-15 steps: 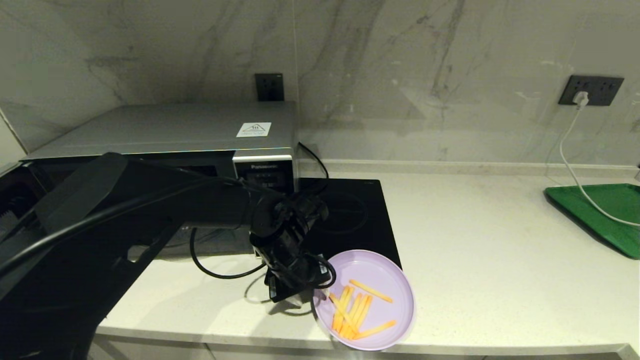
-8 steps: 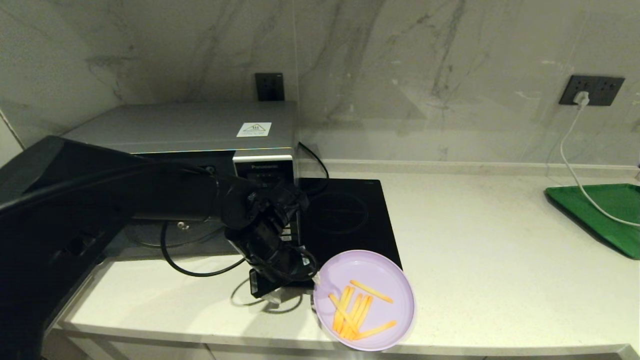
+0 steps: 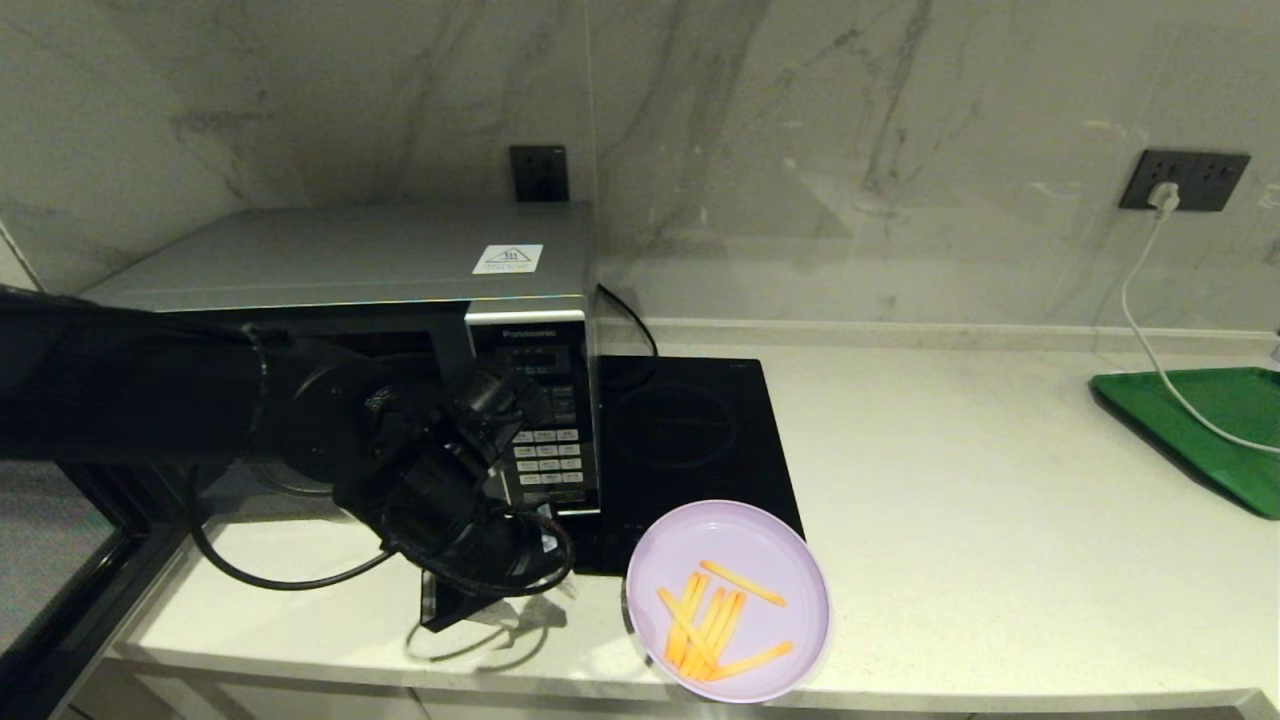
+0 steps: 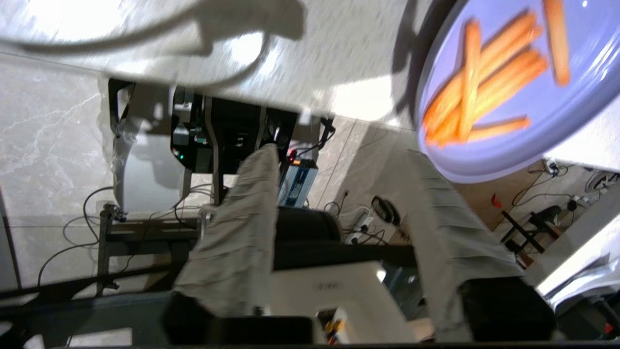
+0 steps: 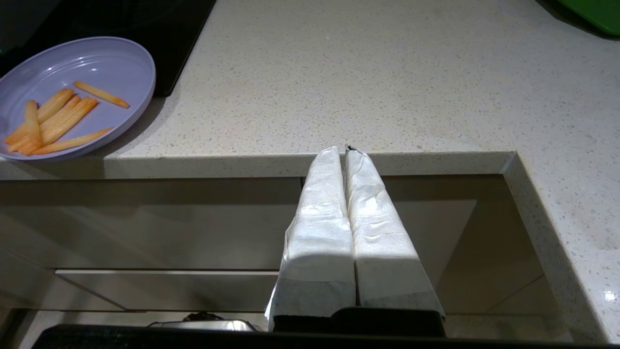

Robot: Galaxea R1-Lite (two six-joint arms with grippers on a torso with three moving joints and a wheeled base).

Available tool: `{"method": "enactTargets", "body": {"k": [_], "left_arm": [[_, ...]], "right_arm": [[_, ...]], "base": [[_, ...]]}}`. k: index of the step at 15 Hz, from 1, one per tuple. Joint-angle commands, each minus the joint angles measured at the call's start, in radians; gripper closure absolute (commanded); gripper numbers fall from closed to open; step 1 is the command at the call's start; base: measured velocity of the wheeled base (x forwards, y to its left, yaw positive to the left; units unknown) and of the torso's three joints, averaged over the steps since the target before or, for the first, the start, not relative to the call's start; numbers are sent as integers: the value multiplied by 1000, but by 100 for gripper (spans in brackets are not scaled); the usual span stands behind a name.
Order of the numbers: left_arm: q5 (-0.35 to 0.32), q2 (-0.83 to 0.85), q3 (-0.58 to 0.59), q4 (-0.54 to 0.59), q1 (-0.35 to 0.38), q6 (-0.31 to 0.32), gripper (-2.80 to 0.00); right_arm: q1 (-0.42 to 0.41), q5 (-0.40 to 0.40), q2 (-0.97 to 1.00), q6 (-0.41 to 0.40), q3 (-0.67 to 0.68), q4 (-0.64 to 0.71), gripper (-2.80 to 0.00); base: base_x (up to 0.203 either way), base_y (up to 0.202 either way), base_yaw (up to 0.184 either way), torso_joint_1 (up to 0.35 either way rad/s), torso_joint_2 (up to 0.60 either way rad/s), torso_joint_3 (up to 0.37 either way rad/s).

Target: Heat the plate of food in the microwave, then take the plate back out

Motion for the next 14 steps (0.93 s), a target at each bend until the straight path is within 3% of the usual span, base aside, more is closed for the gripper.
{"method": "enactTargets", "body": {"k": [1,6,9,12,14], "left_arm": [[-1,-144,90,1,1,-5,0],[12,-378,245,4,-1,-2,0],[121,-561,295,60,0,18,0],[264,-772,221,285,0,113,0],[316,-854,35,507,0,144,0]], "right_arm": [[0,-1,2,1,0,1,0],[0,-1,2,1,-1,1,0],[0,-1,2,1,-1,1,0],[0,-1,2,1,1,1,0],[0,-1,2,1,-1,1,0]], "base": [[0,0,0,0,0,0],[0,0,0,0,0,0],[0,0,0,0,0,0],[0,0,0,0,0,0],[0,0,0,0,0,0]]}}
